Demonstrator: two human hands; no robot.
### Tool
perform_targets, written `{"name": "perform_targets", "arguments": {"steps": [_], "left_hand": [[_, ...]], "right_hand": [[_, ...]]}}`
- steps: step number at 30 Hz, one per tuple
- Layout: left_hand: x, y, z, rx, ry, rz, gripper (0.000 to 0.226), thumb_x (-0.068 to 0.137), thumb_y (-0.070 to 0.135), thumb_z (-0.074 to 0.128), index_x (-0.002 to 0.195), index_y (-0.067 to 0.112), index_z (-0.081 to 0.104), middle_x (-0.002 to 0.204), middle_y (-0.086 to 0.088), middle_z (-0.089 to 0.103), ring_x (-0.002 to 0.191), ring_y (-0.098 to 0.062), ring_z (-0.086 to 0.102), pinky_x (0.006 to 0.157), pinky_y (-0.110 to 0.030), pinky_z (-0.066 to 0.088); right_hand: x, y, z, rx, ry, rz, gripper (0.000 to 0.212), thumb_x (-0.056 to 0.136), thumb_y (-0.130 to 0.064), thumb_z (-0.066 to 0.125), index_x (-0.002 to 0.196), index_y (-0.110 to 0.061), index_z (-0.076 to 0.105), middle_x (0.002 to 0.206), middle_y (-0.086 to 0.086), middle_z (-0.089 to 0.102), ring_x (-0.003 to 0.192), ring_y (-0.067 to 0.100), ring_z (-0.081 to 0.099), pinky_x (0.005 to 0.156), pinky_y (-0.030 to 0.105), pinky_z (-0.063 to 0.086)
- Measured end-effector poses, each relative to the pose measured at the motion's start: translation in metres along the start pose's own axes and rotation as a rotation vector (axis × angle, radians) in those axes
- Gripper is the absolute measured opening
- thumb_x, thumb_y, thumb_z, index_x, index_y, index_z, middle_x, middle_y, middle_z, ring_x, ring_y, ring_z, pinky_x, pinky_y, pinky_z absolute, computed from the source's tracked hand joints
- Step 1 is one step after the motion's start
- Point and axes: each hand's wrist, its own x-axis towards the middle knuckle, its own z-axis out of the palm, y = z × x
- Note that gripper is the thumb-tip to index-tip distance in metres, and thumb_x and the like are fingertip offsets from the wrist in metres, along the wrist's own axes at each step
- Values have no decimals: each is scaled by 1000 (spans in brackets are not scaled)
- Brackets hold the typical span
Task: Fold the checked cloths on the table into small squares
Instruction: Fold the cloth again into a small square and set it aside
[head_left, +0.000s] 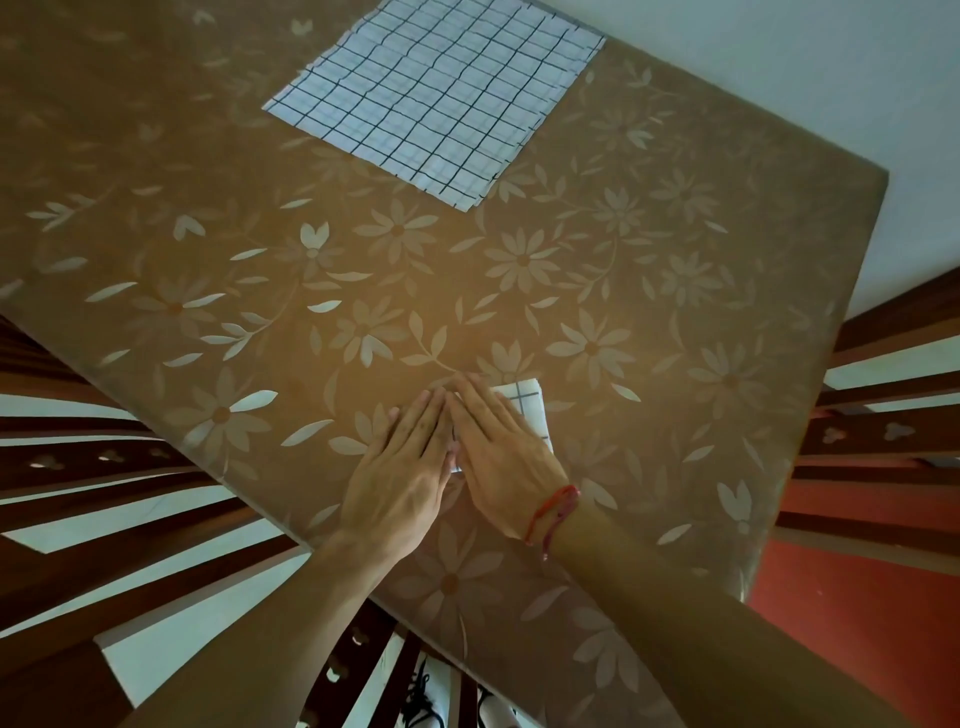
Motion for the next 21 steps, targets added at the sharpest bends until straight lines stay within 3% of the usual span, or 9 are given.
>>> {"name": "perform_targets", "arguments": {"steps": [6, 12, 17, 21], "left_hand": [[-3, -2, 3, 8, -31, -9, 61, 103, 39, 17, 150, 1, 28, 158, -12, 26, 148, -20, 18, 118, -43, 25], [-2, -1, 0, 34, -59, -7, 66, 102, 45, 18, 152, 3, 21, 161, -10, 19, 150, -19, 11, 120, -40, 18], [-2, -2, -2, 13, -74, -4, 63, 101, 40, 27, 151, 2, 25, 160, -13, 20, 149, -21, 14, 119, -42, 22], [-2, -1, -2, -21, -63, -19, 58, 101, 30, 20, 152, 3, 23, 161, -11, 19, 150, -20, 11, 120, -42, 20]], "right_hand": [[0, 2, 20, -29, -95, -1, 52, 103, -23, 21, 152, -4, 19, 160, 10, 15, 149, 18, 6, 122, 37, 13], [-2, 13, 18, -155, -161, 23, 57, 104, -34, 15, 152, -4, 17, 161, 13, 12, 149, 22, 3, 121, 42, 14], [-9, 21, 12, -139, -179, 98, 62, 103, -40, 13, 153, -4, 10, 161, 12, 7, 149, 21, 1, 121, 42, 12], [-31, 53, -5, -148, -240, 163, 64, 103, -45, 8, 153, -8, -4, 162, 7, -5, 149, 17, -10, 122, 41, 6]]}}
